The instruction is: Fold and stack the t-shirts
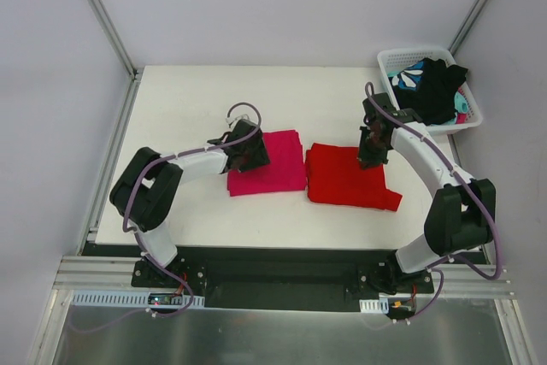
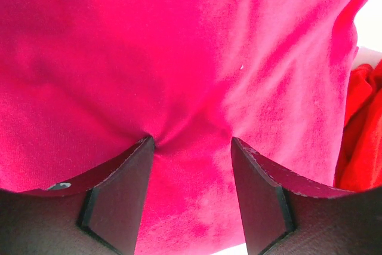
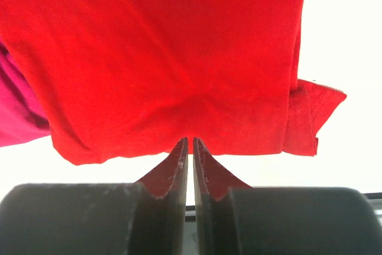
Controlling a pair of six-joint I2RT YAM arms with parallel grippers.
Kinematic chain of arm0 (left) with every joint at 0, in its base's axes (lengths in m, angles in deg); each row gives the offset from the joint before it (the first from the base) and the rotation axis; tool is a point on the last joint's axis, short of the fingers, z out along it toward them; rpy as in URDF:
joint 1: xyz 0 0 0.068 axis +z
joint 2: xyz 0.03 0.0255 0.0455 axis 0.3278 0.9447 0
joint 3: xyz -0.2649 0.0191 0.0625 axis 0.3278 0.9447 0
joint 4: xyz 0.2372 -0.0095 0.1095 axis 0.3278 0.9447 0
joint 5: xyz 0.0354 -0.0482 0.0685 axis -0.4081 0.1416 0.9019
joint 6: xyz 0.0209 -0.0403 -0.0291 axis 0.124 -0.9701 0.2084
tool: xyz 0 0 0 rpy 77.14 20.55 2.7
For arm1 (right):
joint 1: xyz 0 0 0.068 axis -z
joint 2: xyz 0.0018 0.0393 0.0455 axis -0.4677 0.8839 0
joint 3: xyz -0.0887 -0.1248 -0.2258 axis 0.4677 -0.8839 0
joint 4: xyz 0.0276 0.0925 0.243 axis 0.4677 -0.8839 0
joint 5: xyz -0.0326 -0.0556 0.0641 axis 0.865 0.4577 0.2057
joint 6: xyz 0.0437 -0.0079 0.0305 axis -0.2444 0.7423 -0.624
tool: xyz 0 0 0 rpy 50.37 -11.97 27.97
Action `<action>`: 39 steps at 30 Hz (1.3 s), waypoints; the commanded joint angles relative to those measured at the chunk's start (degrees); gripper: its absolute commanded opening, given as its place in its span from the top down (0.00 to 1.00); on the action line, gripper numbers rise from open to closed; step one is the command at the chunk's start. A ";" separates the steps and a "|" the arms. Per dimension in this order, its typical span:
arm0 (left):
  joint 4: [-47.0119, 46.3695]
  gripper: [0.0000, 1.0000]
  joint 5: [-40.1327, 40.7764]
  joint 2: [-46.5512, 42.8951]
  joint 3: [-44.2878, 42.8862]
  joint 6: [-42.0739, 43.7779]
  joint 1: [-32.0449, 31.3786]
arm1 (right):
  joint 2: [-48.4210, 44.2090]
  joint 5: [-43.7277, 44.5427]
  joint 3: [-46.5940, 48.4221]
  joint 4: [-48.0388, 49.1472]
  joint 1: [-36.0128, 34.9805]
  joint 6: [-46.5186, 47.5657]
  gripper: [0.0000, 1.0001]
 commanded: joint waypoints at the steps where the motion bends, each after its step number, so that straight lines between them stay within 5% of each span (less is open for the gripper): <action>1: 9.10 0.44 -1.84 -0.73 5.31 2.94 5.46 | -2.14 1.07 1.99 -2.69 0.06 0.58 0.90; 14: 9.10 0.42 -4.21 -4.07 3.73 5.75 9.52 | -2.22 0.54 1.82 -2.51 -0.03 0.67 0.90; 28: 16.04 0.31 -6.59 -11.01 -5.93 3.73 0.38 | -8.55 0.89 -3.45 0.65 0.50 0.23 0.69; 39: 14.22 0.29 -7.81 -6.55 -12.97 1.19 -4.26 | -12.85 -1.04 -10.04 3.46 5.33 1.63 0.68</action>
